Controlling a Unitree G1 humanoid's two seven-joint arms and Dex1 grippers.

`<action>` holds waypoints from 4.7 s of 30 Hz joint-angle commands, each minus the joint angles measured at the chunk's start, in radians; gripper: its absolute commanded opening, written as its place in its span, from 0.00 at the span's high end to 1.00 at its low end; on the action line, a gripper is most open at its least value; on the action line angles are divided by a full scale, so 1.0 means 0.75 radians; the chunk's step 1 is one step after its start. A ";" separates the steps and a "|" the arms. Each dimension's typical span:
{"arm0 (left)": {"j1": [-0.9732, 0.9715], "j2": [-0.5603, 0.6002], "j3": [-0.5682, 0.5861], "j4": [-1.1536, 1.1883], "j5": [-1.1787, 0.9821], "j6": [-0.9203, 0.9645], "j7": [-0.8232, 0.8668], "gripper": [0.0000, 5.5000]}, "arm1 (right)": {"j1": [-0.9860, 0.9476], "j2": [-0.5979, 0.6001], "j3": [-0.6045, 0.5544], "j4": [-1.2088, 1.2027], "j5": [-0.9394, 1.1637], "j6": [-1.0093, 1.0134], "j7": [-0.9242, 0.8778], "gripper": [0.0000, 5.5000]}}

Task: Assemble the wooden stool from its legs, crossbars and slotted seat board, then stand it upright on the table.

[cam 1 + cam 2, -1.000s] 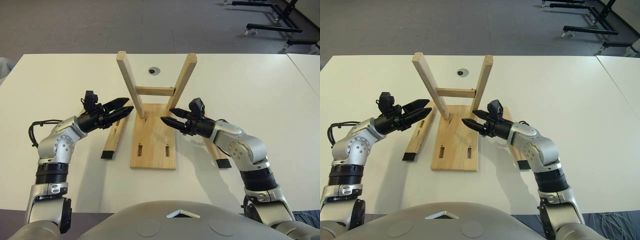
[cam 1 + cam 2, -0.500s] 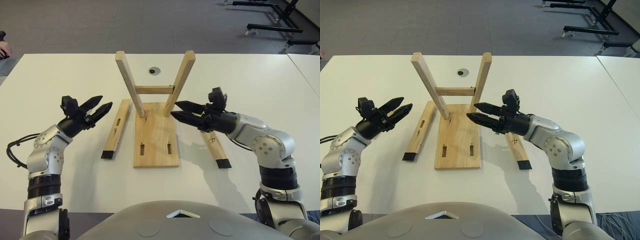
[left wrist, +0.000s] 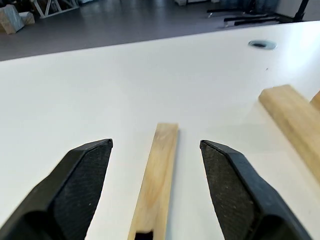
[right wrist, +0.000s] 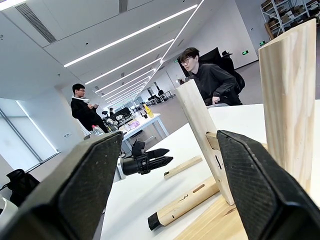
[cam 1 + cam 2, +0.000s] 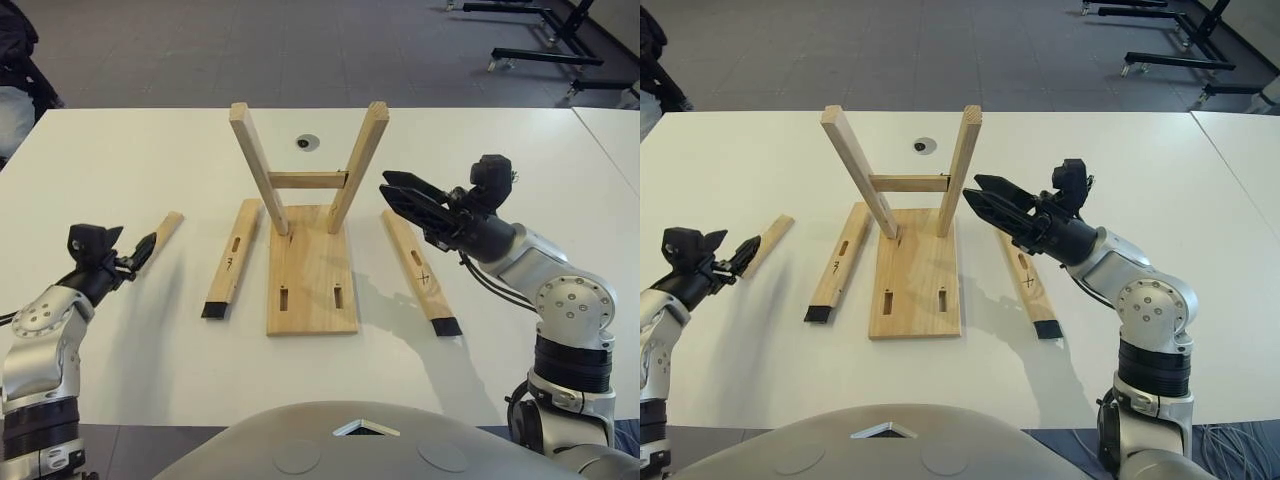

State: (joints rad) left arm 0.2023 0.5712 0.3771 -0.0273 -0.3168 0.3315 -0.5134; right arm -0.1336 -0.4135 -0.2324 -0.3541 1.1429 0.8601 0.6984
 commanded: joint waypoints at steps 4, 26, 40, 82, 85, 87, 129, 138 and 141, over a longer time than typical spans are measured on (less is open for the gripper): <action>-0.041 0.033 -0.176 0.302 0.185 -0.072 -0.030 0.42 | 0.003 0.007 0.041 -0.017 -0.004 -0.017 -0.030 0.37; -0.046 0.033 -0.213 0.307 0.049 -0.042 -0.185 0.87 | -0.013 0.017 0.108 -0.006 -0.067 -0.086 -0.027 0.37; -0.251 0.022 -0.148 0.263 -0.051 -0.116 -0.246 0.93 | -0.010 -0.016 -0.014 -0.040 0.028 -0.116 -0.026 0.37; -0.636 -0.176 -0.485 -0.256 -2.206 1.037 -0.250 0.93 | -0.613 0.333 0.236 0.147 0.107 -0.313 0.375 0.37; -0.615 -0.168 -0.500 -0.242 -2.207 1.047 -0.239 0.93 | -0.645 0.354 0.253 0.143 0.118 -0.300 0.393 0.37; -0.607 -0.175 -0.506 -0.243 -2.207 1.047 -0.235 0.93 | -0.657 0.365 0.257 0.150 0.128 -0.292 0.405 0.41; -0.162 -0.376 -0.159 -0.376 -1.013 0.217 -0.062 0.63 | -0.378 -0.275 -0.027 0.327 -0.255 -0.351 0.492 0.76; -0.335 -0.153 -0.509 -0.438 -0.043 -0.132 -0.017 0.63 | -0.576 0.106 0.036 0.066 -0.044 -0.288 -0.123 0.76; -0.403 -0.125 -0.588 -0.450 0.158 -0.175 0.021 0.63 | -0.598 0.200 0.167 0.024 -0.159 -0.312 -0.256 0.76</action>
State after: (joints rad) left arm -0.0615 0.4557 -0.0333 -0.3489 -0.2717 0.2137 -0.5164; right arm -0.5535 -0.2961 -0.1564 -0.3132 1.0692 0.6309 0.5536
